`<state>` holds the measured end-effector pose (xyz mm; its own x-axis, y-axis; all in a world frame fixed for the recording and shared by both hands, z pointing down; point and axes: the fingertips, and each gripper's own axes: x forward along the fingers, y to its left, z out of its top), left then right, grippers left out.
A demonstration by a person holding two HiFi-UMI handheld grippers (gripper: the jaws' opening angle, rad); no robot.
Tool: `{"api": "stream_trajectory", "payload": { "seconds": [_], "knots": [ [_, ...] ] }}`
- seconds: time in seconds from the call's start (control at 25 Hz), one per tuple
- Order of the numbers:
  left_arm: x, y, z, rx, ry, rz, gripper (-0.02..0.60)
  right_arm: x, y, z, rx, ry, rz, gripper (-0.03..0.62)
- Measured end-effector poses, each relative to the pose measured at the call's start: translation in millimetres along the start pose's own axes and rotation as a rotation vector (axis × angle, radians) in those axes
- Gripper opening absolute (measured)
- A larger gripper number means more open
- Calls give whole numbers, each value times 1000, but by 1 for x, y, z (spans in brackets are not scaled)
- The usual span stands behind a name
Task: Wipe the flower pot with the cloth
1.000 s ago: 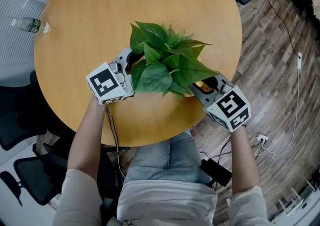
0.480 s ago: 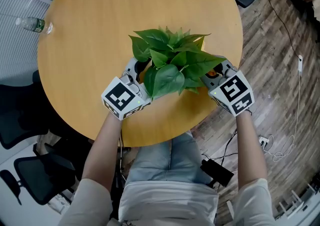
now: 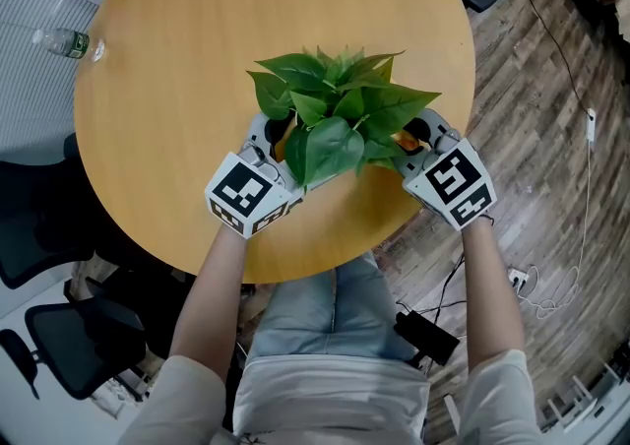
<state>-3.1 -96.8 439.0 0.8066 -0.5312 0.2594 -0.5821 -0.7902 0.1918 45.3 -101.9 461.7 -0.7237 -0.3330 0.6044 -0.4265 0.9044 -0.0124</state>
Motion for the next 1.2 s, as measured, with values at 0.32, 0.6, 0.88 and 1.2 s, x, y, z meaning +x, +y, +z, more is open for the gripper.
{"api": "stream_trajectory", "payload": {
  "seconds": [0.32,0.6,0.88,1.2],
  "knots": [
    [1,2,1,-20,-11,55,482,-2,6,-2,18,-9,5,84],
    [3,2,0,-36,-14,105,481,-5,10,-5,29,-16,12,84],
    [3,3,1,-54,-19,154,480,-6,13,-5,38,-21,14,84],
    [5,3,0,-80,-11,218,480,-7,20,-8,56,-27,21,84]
  ]
}}
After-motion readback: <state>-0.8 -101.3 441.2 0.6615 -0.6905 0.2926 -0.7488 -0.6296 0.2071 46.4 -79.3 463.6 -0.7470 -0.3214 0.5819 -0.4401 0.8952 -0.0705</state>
